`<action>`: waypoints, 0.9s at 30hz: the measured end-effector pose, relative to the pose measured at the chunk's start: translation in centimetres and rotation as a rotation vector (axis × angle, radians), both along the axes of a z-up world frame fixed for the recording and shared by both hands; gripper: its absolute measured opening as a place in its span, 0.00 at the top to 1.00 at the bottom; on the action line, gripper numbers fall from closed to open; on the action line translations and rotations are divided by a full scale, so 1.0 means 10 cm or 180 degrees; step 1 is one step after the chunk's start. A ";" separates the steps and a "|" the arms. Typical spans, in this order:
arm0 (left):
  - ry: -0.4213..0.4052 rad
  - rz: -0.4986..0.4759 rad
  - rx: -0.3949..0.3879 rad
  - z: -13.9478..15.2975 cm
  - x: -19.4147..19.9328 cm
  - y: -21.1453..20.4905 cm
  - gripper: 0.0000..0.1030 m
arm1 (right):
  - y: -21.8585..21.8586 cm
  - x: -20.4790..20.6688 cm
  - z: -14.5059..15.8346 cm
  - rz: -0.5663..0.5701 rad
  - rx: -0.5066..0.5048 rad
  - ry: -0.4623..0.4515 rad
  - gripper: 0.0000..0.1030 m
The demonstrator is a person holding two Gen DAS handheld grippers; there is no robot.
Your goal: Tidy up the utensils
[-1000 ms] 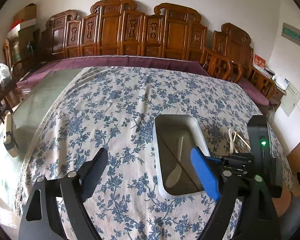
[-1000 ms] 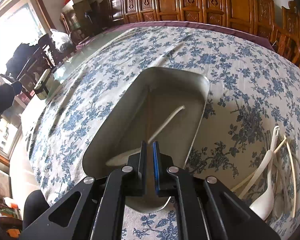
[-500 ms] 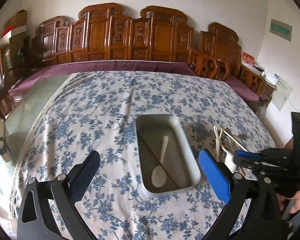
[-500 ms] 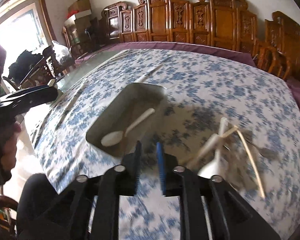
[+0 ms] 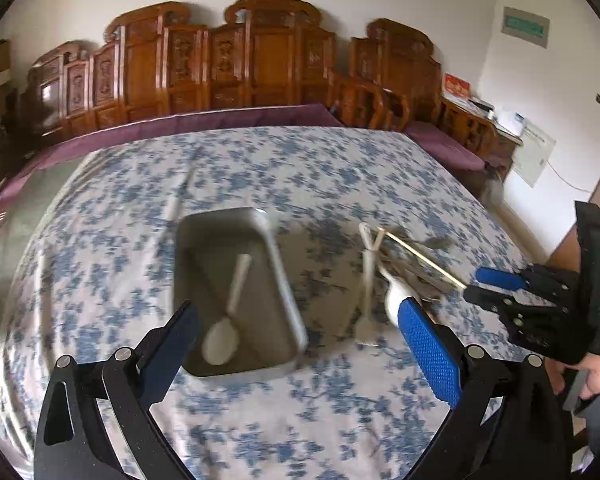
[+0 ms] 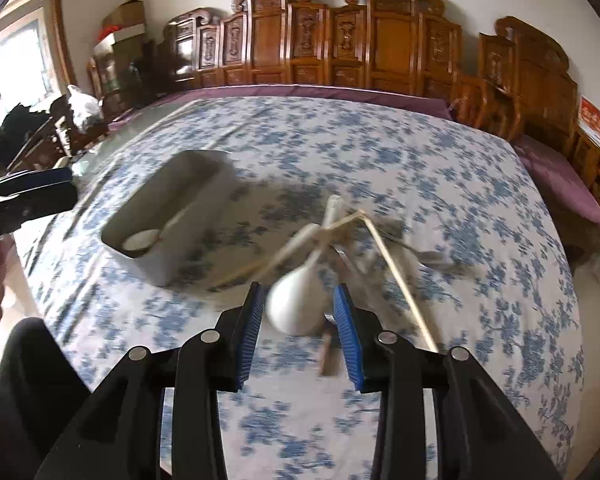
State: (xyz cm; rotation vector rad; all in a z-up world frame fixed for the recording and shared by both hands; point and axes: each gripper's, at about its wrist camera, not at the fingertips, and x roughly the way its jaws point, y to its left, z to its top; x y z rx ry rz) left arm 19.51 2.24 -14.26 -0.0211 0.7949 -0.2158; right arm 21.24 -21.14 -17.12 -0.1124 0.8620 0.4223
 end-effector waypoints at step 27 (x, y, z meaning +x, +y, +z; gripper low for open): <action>0.0661 -0.0428 0.0178 -0.78 0.49 -0.98 0.44 | -0.54 1.00 -0.78 -0.0118 -0.0165 0.0558 0.73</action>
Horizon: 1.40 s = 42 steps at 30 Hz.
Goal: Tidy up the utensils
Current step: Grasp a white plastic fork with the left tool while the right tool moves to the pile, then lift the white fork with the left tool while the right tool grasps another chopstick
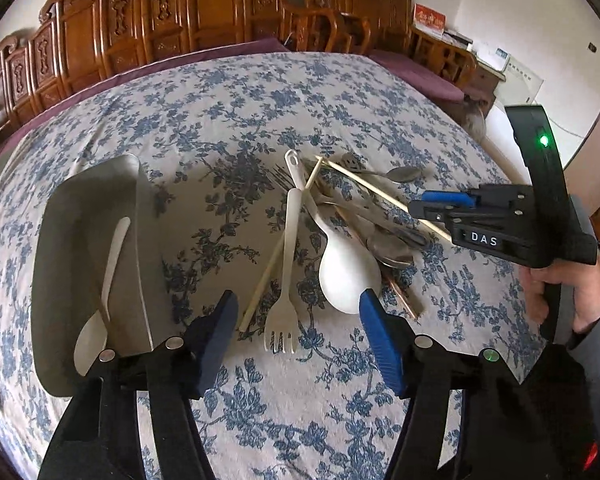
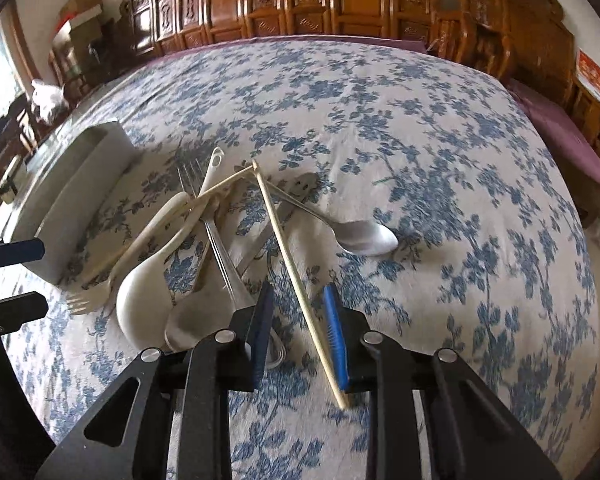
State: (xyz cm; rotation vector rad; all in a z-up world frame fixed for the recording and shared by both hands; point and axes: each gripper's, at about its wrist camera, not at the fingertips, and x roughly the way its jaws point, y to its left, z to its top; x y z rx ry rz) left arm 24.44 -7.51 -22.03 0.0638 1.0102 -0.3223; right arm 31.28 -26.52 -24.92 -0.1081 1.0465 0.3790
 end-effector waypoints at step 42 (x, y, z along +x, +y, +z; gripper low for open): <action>0.0358 0.0019 0.0473 -0.46 0.56 -0.31 0.94 | -0.04 -0.13 0.00 0.0085 -0.0004 -0.0241 0.94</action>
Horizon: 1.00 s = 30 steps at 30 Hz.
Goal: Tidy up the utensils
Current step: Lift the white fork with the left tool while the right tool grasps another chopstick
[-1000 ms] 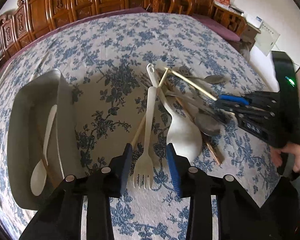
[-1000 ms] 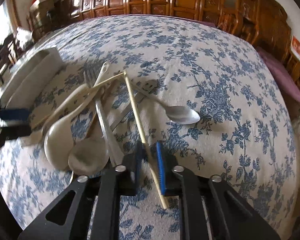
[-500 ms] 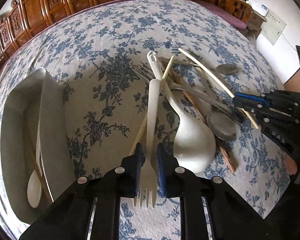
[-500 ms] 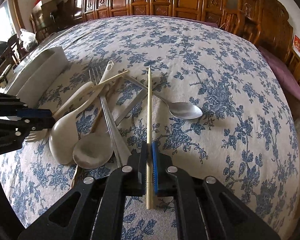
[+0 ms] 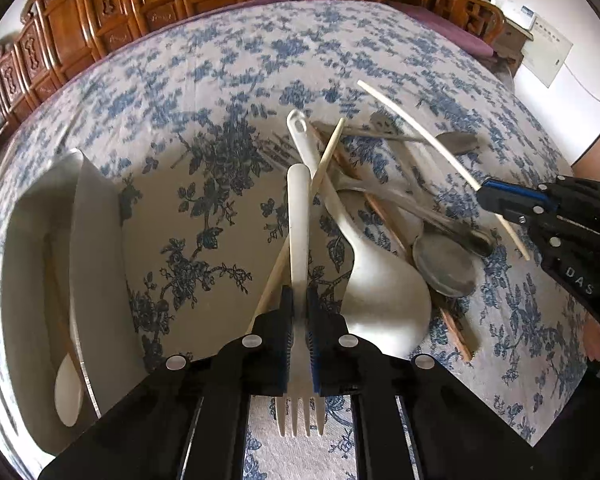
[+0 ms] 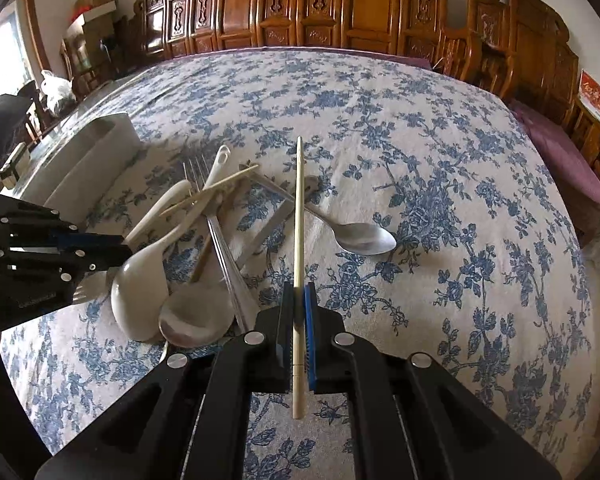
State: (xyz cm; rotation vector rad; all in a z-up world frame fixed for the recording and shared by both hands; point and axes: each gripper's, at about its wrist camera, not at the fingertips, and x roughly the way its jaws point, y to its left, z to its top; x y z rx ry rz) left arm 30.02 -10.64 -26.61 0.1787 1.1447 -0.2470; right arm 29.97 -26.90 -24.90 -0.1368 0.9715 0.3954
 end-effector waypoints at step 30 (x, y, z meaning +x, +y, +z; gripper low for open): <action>-0.0679 0.0110 -0.0204 1.02 -0.36 0.55 0.94 | 0.50 -0.29 0.35 0.0359 0.0188 -0.0217 0.94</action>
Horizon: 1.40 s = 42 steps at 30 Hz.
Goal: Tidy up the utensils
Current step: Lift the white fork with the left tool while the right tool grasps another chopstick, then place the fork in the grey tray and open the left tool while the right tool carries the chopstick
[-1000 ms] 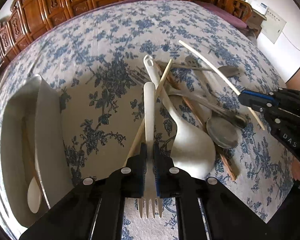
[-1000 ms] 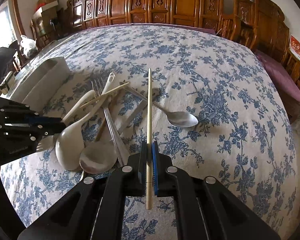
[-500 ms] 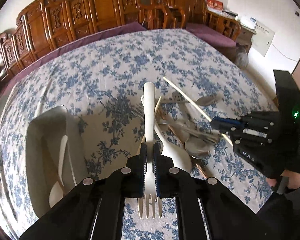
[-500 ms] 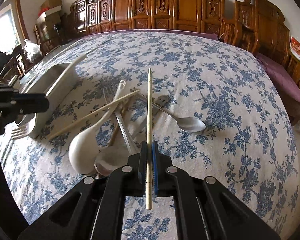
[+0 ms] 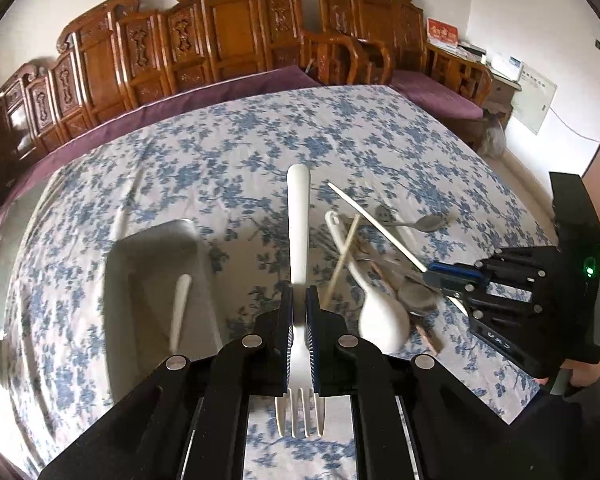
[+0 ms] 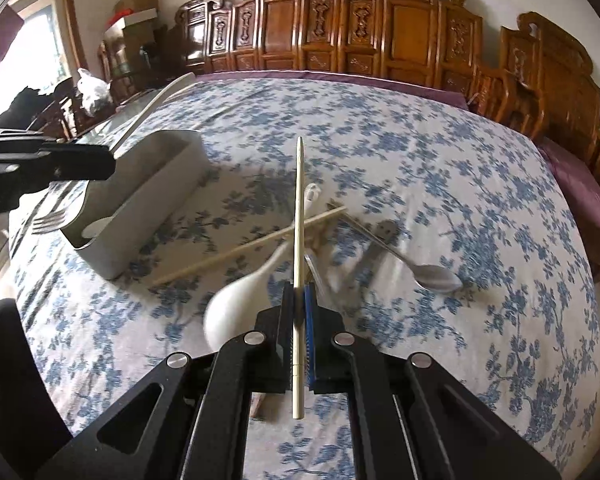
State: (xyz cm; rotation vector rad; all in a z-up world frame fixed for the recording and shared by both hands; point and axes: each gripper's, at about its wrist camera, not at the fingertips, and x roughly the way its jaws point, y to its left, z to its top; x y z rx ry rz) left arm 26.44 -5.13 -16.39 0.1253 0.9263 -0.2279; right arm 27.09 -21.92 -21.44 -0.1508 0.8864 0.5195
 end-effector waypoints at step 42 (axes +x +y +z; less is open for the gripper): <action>0.0162 0.0559 -0.0055 -0.26 -0.04 1.26 0.80 | 1.20 -0.22 0.45 0.0357 0.0070 -0.0029 0.94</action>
